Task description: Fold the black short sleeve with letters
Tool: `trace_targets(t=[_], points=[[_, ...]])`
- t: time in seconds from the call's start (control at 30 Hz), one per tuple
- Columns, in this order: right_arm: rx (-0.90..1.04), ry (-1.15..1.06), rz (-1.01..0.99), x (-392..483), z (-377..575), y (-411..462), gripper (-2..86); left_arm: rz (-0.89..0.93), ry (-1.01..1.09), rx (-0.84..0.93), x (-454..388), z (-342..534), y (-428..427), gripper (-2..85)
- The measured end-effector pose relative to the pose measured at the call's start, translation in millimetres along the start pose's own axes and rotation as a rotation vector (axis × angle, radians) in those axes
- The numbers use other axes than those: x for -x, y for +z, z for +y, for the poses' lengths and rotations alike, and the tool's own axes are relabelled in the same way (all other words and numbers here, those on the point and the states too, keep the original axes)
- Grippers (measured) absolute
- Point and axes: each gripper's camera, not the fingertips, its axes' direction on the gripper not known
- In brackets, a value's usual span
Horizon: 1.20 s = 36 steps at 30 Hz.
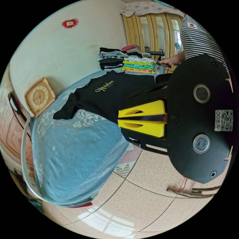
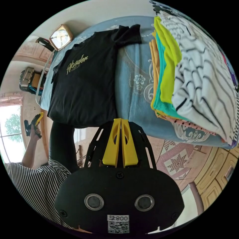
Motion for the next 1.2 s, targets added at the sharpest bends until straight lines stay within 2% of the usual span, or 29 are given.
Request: trace_targets(t=[0.1,0.17,0.27,0.4,0.43,0.57,0.7,0.8,0.93,1.2], points=[[-0.053,-0.057,0.067,23,-5,-13,0.1,-0.056,0.134,-0.004,-43,-9,25,0.9],[-0.043,-0.108,0.109,41,-14,-4,0.1,-0.074,0.242,0.055,-77,-19,60,0.5],[0.047,-0.160,0.199,60,-20,30,0.2,-0.145,0.318,0.144,-111,-30,115,0.3],[-0.008,-0.210,0.291,79,-8,34,0.1,-0.312,0.371,0.325,-134,-37,192,0.2],[-0.028,-0.214,0.305,83,-4,35,0.1,-0.318,0.414,0.284,-142,-37,202,0.2],[-0.068,-0.206,0.327,89,7,39,0.1,-0.261,0.409,0.280,-157,-44,238,0.2],[-0.029,-0.195,0.305,87,7,36,0.1,-0.254,0.365,0.330,-175,-59,269,0.3],[-0.076,-0.139,0.204,74,8,19,0.1,-0.255,0.400,0.224,-203,-67,282,0.6],[-0.229,-0.058,0.143,55,-2,-5,0.2,-0.066,0.467,0.178,-246,-90,324,2.3],[-0.395,0.046,0.159,22,-83,2,2.2,0.168,0.706,0.319,-379,-149,483,7.1]])
